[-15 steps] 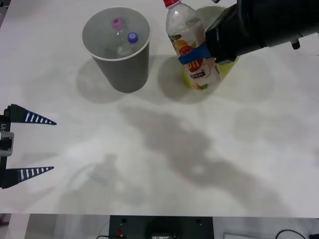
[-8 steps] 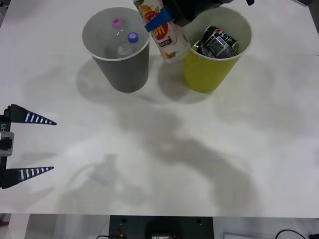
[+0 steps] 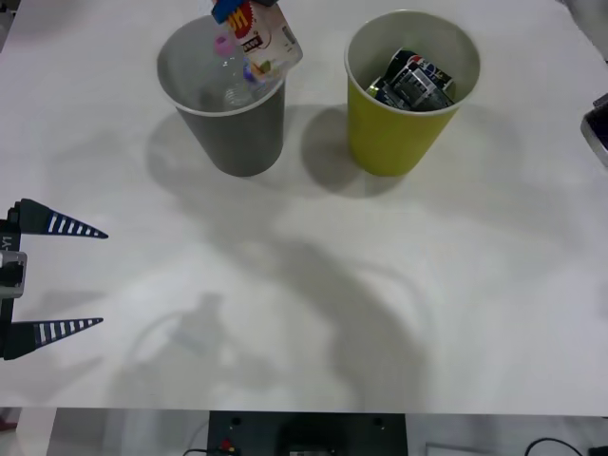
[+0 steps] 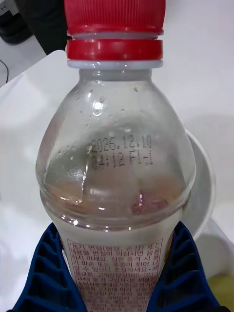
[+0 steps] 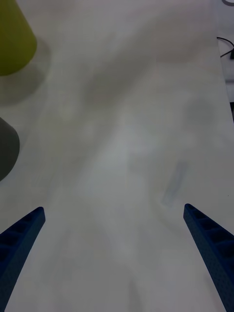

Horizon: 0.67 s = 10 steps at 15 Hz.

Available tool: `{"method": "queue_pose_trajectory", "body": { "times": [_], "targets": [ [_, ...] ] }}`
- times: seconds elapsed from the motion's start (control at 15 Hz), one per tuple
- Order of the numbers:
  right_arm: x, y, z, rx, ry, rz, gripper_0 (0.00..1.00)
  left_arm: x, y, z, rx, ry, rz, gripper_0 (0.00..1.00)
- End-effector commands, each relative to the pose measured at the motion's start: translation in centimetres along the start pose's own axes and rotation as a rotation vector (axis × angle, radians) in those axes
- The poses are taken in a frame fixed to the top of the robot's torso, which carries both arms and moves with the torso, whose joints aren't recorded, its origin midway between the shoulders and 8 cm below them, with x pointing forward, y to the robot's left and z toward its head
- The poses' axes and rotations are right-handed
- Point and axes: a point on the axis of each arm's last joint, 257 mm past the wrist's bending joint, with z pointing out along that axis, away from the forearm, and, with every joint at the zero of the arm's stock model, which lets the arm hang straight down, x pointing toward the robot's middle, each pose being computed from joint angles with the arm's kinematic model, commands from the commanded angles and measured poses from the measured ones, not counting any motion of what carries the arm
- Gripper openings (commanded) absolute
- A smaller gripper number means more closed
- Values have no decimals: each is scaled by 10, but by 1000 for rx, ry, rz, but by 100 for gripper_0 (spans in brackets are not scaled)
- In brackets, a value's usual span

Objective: Put the can into the green bin and the plastic bottle into the gray bin

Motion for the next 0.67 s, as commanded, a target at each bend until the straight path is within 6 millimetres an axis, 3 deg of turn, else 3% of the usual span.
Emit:
{"method": "queue_pose_trajectory", "body": {
  "times": [0.07, 0.4, 0.67],
  "targets": [
    [-15, -4, 20, 30, -41, -6, 0, 0, 0, 0, 0, 0, 0, 98],
    [-23, -7, 45, 71, -87, -39, 0, 0, 0, 0, 0, 0, 0, 98],
    [-22, 6, 55, 56, -82, -55, 0, 0, 0, 0, 0, 0, 0, 98]
  ]
}}
